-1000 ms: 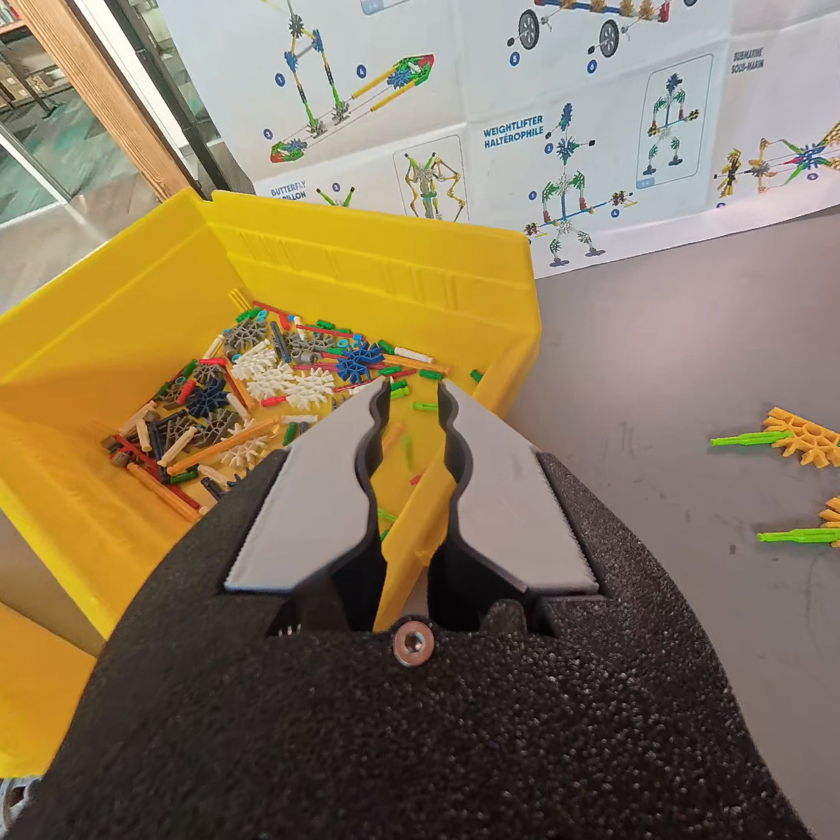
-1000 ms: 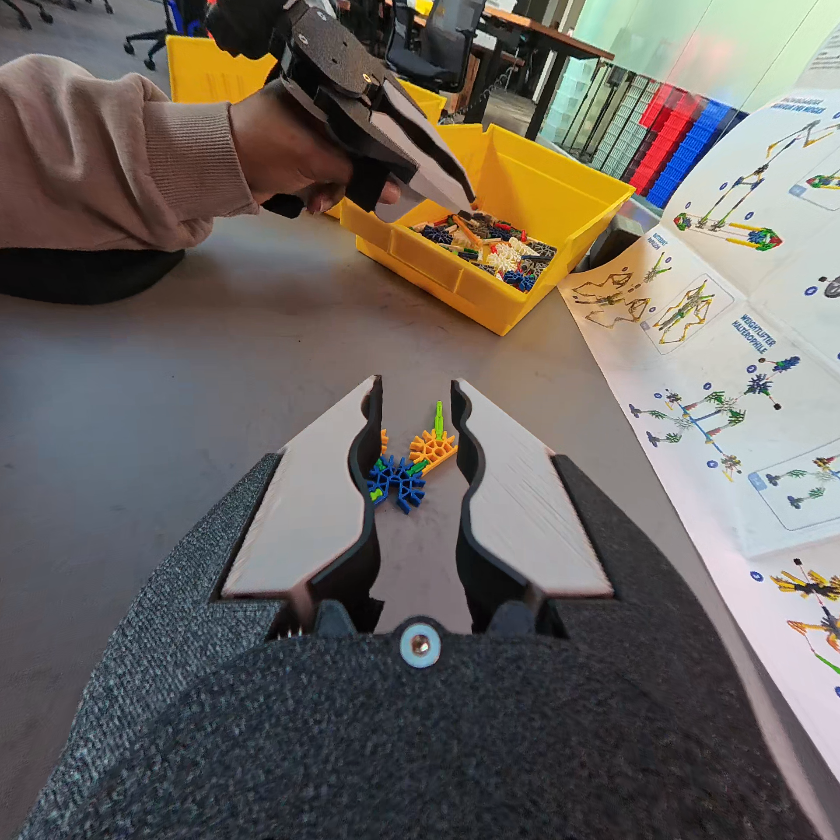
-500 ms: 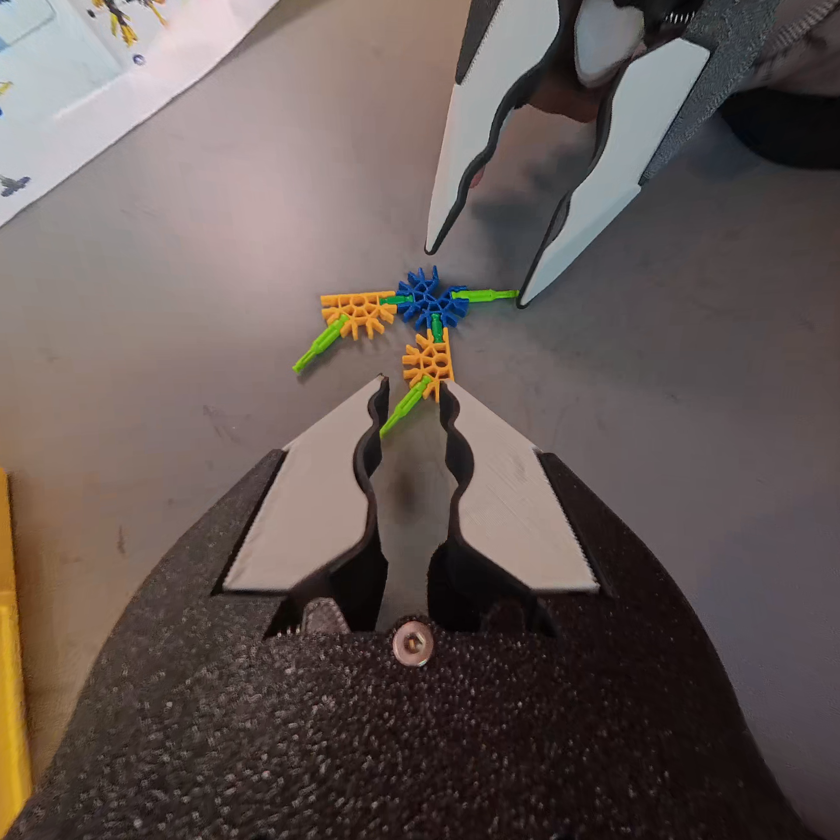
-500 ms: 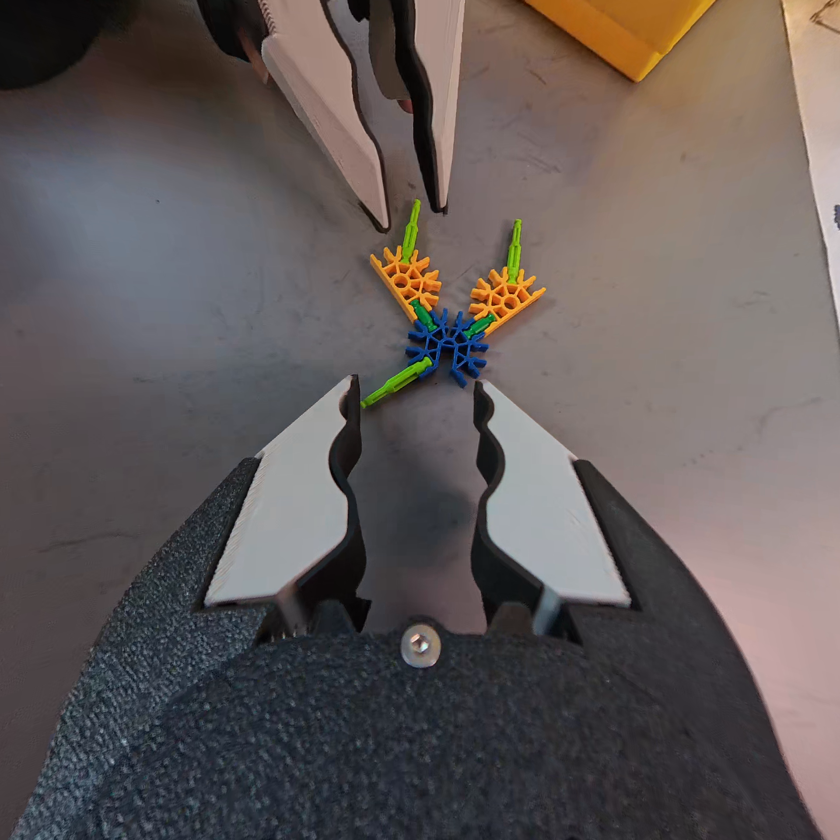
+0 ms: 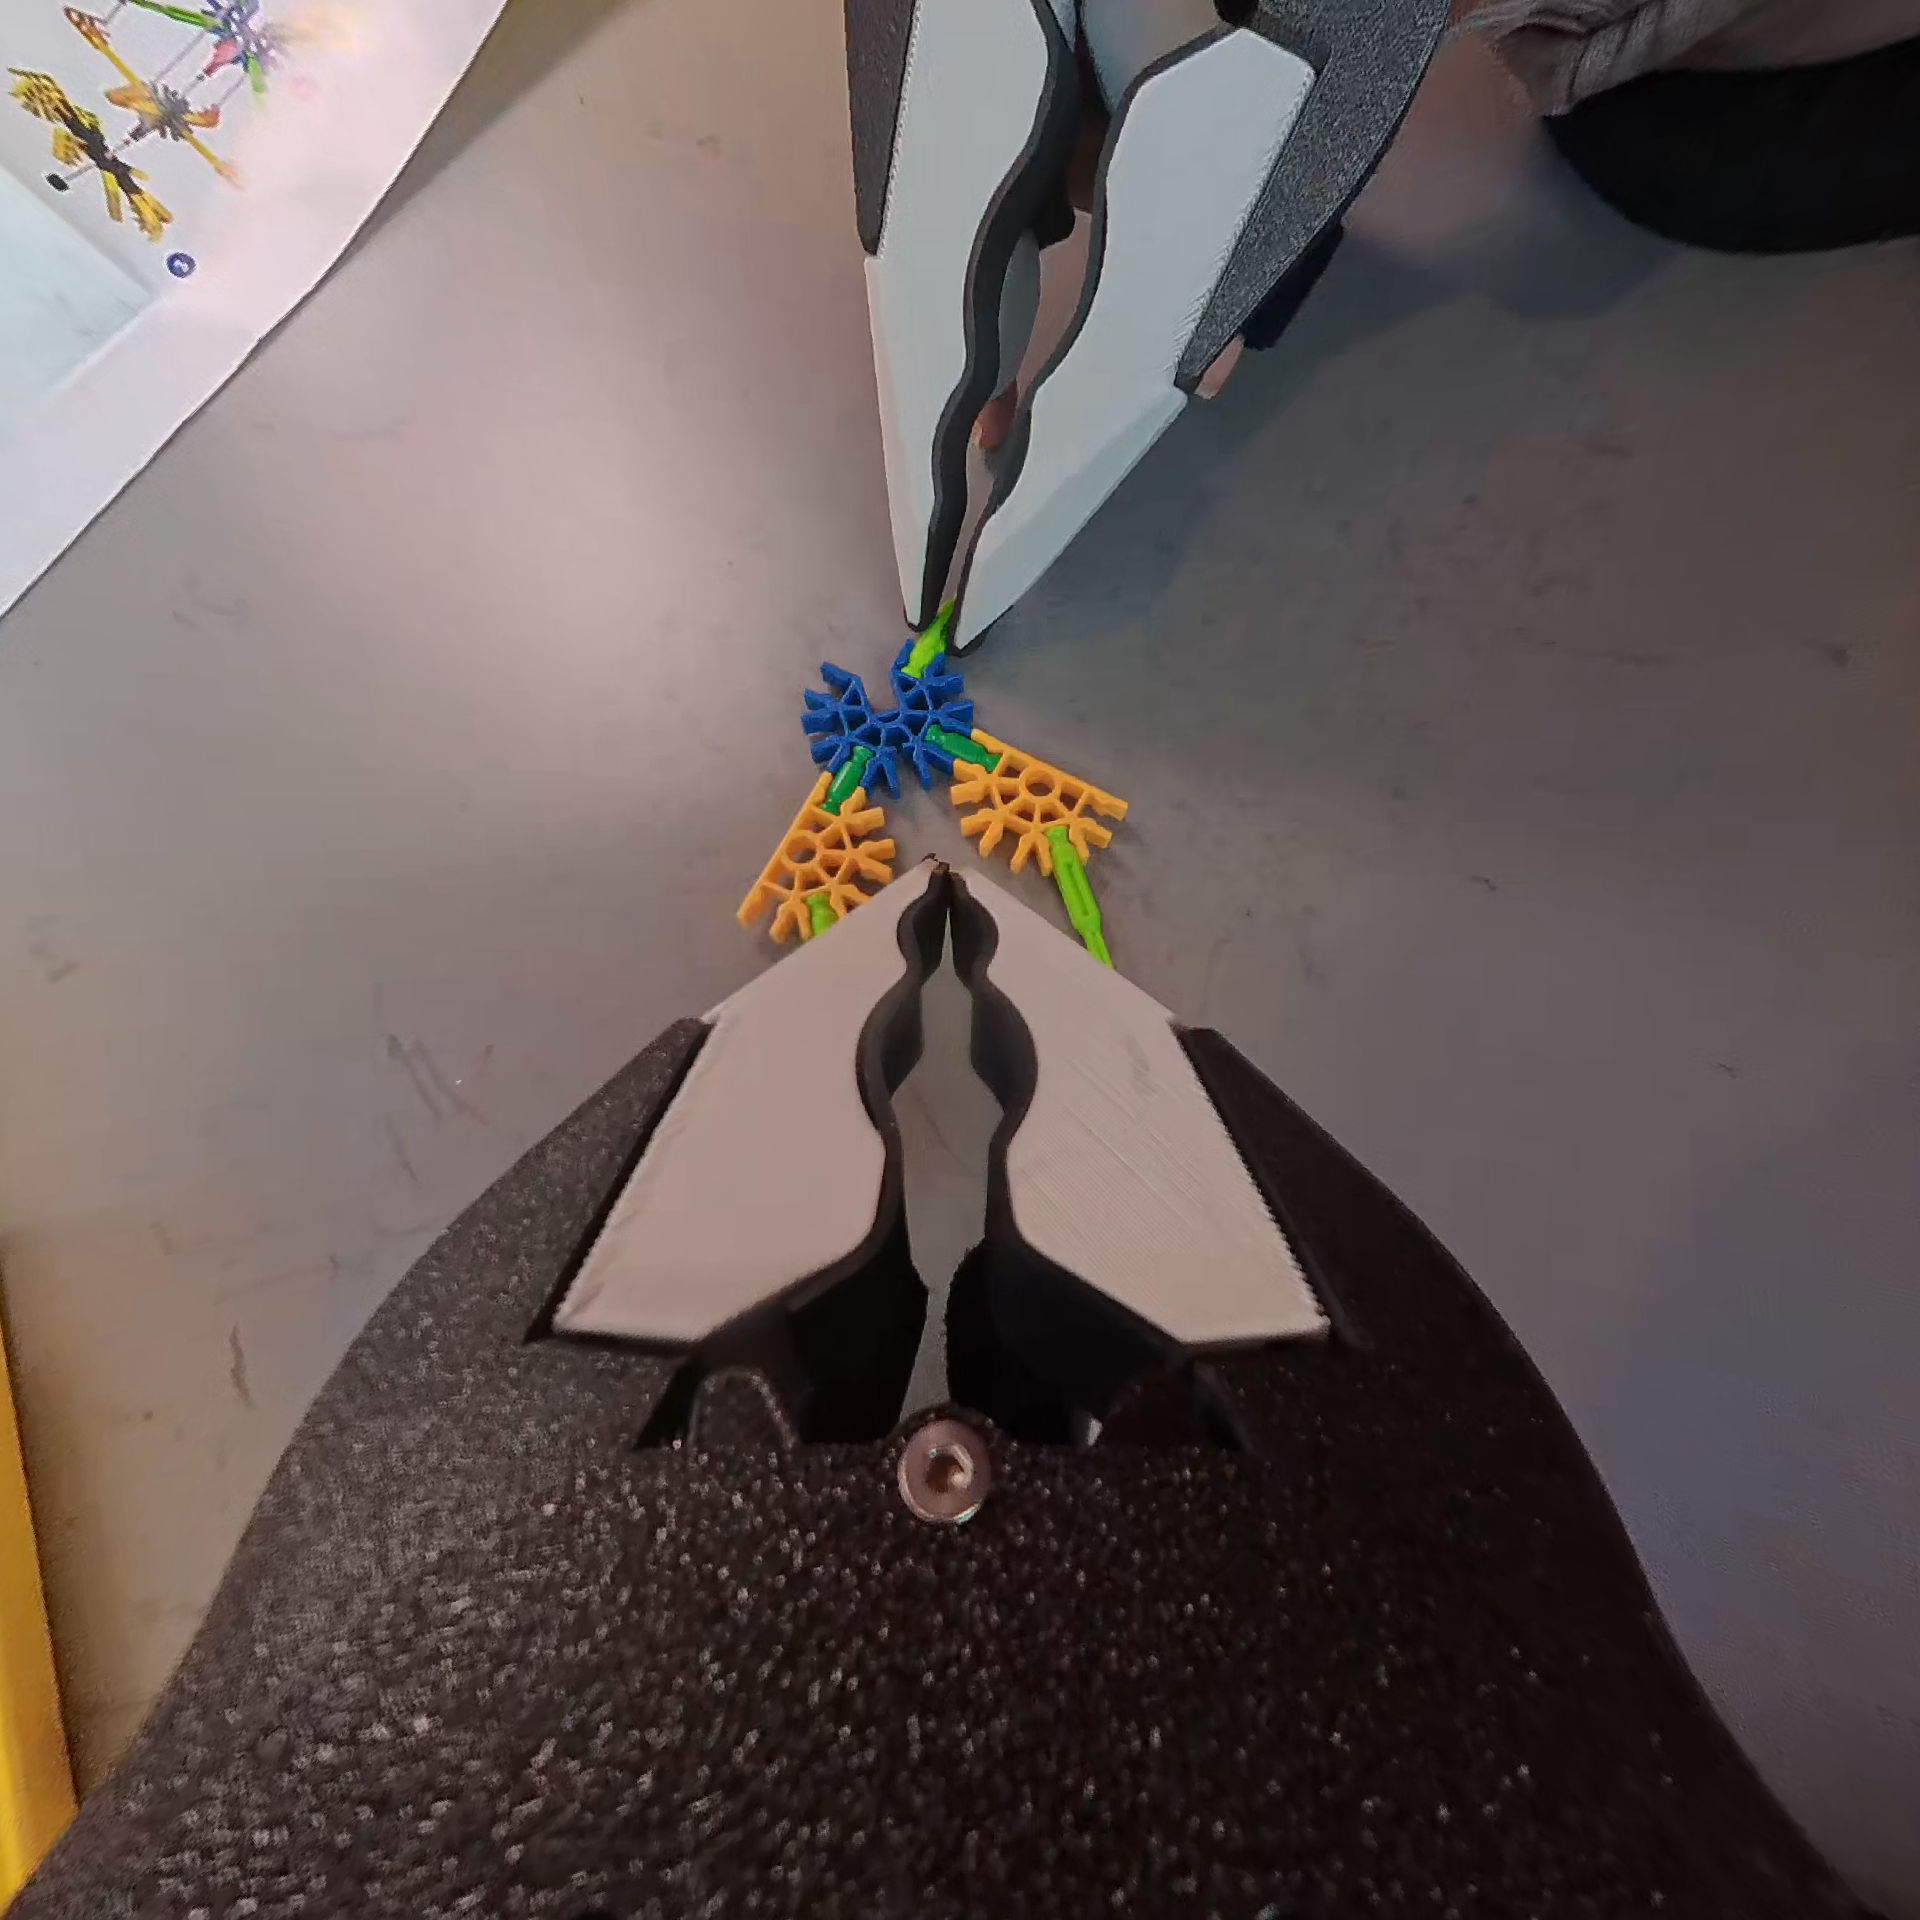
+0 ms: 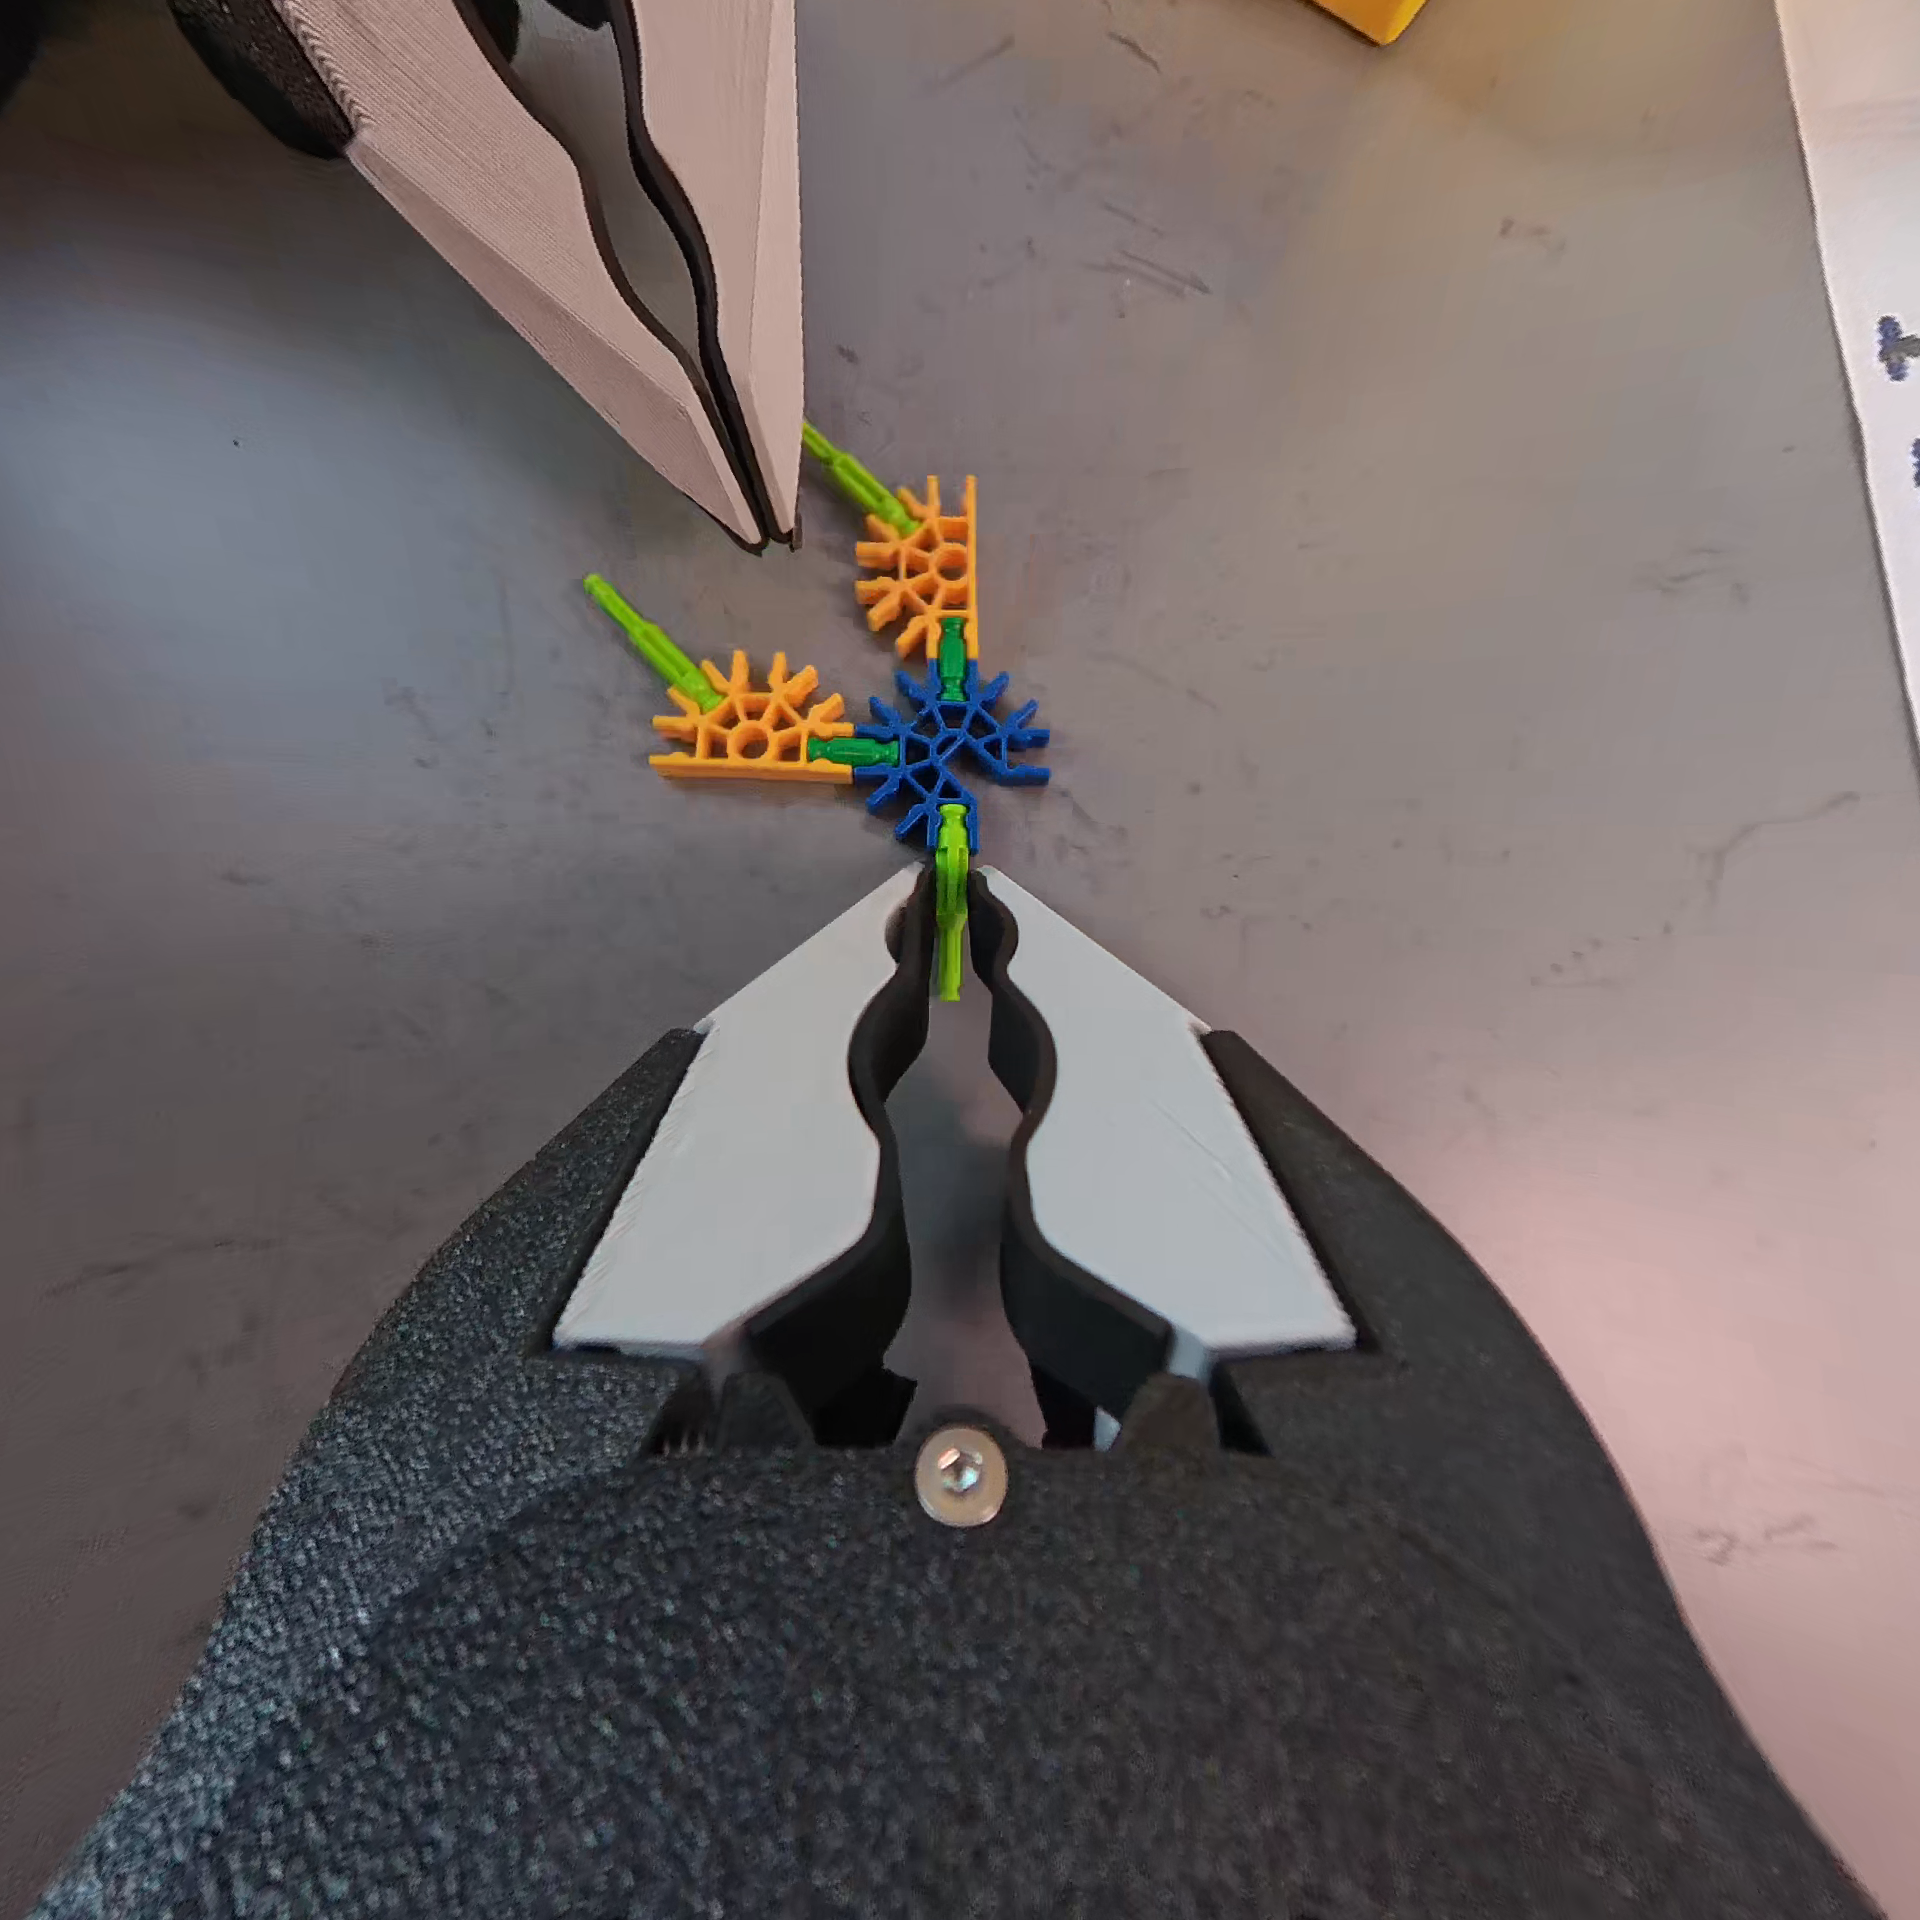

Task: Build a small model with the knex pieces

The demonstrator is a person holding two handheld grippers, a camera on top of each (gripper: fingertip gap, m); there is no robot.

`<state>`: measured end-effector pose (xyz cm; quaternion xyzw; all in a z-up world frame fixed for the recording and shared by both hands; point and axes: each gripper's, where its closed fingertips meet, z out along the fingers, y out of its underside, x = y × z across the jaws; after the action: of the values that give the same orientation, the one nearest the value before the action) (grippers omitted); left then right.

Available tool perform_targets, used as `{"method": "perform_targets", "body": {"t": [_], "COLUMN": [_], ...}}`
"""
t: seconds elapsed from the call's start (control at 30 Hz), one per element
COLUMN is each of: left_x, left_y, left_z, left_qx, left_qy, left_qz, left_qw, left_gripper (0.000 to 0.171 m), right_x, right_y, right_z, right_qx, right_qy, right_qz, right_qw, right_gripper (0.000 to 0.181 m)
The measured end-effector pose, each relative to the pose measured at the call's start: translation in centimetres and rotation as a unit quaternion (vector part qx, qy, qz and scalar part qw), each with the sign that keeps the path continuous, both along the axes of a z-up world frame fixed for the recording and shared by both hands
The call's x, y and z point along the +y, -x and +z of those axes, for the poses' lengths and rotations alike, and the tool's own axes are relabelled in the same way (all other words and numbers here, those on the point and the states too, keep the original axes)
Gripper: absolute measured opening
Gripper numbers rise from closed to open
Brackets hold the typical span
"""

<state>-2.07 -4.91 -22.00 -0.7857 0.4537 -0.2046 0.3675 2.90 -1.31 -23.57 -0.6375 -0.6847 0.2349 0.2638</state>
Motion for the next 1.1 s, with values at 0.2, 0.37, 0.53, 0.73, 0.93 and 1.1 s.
{"method": "perform_targets", "body": {"t": [0.2,0.37,0.53,0.73,0.93,1.1], "left_x": [2.5,3.3,0.2,-0.8,-1.5,-1.2], "left_y": [2.1,3.2,-0.6,-2.3,-2.8,-2.8], "left_z": [4.5,7.7,8.5,8.2,8.0,8.1], "left_qx": [-0.152,-0.357,-0.404,-0.327,-0.308,-0.316], "left_qy": [-0.008,0.099,0.168,0.09,0.067,0.079], "left_qz": [0.09,0.117,0.0,-0.026,-0.049,-0.037], "left_qw": [0.984,0.922,0.899,0.94,0.948,0.945], "left_gripper": [0.019,0.06,0.041,0.006,0.006,0.006], "right_x": [1.6,0.2,-2.7,-3.3,-4.3,-4.1], "right_y": [1.1,2.0,2.6,2.6,2.4,2.4], "right_z": [3.6,8.0,10.5,11.4,10.7,11.0], "right_qx": [0.087,0.184,0.258,0.307,0.313,0.317], "right_qy": [-0.144,-0.28,-0.316,-0.211,0.006,0.071], "right_qz": [0.031,0.085,0.132,0.116,0.119,0.105], "right_qw": [0.985,0.938,0.904,0.921,0.942,0.94], "right_gripper": [0.002,0.002,0.002,0.003,0.008,0.003]}}
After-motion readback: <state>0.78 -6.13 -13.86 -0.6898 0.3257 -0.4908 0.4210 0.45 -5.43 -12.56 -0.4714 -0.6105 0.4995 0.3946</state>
